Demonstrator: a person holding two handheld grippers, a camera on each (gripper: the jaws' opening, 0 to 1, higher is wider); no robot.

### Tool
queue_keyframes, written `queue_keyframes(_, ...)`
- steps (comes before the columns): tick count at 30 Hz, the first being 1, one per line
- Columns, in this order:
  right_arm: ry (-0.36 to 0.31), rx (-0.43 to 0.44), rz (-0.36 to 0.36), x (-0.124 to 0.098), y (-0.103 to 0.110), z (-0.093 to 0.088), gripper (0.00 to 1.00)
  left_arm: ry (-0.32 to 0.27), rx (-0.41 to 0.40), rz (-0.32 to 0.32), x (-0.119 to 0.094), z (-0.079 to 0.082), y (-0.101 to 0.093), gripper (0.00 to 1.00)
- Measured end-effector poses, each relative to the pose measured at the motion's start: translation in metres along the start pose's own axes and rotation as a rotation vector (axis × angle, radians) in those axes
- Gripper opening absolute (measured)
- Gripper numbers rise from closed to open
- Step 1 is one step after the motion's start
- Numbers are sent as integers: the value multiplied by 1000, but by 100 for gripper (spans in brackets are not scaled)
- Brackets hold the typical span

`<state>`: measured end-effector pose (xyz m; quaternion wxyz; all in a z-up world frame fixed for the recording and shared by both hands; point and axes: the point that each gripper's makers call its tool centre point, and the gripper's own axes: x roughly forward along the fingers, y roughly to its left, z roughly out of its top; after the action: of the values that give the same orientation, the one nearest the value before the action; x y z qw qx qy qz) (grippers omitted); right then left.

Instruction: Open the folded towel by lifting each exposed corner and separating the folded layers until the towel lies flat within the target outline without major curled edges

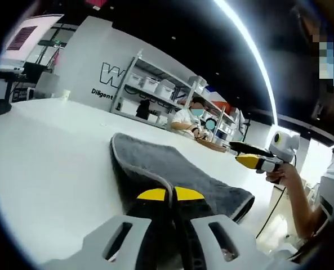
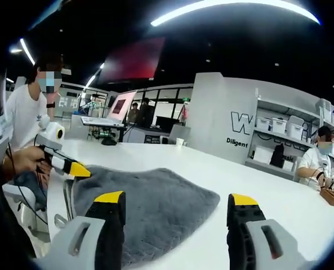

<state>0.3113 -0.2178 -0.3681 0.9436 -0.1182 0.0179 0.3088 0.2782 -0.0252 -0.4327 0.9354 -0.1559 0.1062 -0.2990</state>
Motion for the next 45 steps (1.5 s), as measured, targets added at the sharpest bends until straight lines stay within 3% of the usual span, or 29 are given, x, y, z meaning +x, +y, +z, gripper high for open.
queue_keyframes(14,2,-19,37,39,-1,12,70,96,176,-64,20,-12,-26,1)
queue_keyframes(27,11,-11,86,94,-1,24,67,182,343,-109,27,-24,-45,1)
queue_keyframes(39,60,-12,145,144,13,21,65,242,474,-144,32,-34,-58,1)
queue_keyframes(45,118,-14,178,174,26,11,63,287,550,-155,37,-41,-61,1)
